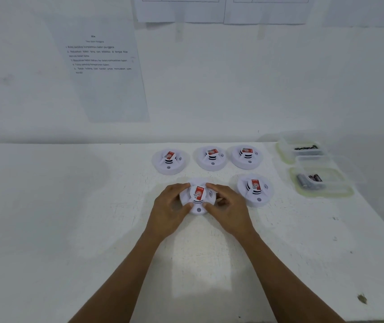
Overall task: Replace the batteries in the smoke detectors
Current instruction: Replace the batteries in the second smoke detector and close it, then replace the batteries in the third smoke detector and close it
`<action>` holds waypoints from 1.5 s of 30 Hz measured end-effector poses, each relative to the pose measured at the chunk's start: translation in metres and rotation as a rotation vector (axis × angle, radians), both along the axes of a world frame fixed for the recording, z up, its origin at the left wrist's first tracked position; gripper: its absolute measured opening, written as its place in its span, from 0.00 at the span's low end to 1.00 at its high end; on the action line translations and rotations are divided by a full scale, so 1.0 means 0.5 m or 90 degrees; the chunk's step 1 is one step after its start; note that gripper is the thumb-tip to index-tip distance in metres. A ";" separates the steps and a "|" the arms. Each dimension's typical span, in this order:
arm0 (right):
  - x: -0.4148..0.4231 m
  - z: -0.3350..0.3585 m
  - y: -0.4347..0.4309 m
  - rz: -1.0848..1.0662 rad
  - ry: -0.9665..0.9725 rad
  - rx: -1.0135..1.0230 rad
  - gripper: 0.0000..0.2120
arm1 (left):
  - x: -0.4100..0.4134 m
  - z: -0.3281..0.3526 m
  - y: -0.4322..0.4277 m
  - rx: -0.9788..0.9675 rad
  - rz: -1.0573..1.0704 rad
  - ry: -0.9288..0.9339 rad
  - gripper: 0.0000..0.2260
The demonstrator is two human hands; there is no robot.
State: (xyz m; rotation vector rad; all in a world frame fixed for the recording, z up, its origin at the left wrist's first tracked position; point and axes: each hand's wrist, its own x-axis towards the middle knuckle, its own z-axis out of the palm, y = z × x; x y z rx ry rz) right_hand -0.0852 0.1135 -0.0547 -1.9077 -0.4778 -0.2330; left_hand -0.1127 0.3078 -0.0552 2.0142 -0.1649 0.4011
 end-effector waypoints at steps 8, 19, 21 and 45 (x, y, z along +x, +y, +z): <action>0.008 -0.005 0.009 -0.068 -0.004 -0.061 0.17 | 0.020 0.004 -0.020 0.025 0.038 0.068 0.19; 0.008 -0.010 0.008 -0.110 -0.034 -0.121 0.16 | 0.069 0.038 0.038 0.092 0.148 0.002 0.23; 0.003 -0.006 0.011 -0.108 -0.043 -0.142 0.18 | 0.118 0.046 0.078 0.107 0.155 0.027 0.26; 0.084 0.169 0.011 -0.033 -0.257 -0.227 0.19 | 0.114 0.164 0.007 -0.040 0.002 -0.002 0.28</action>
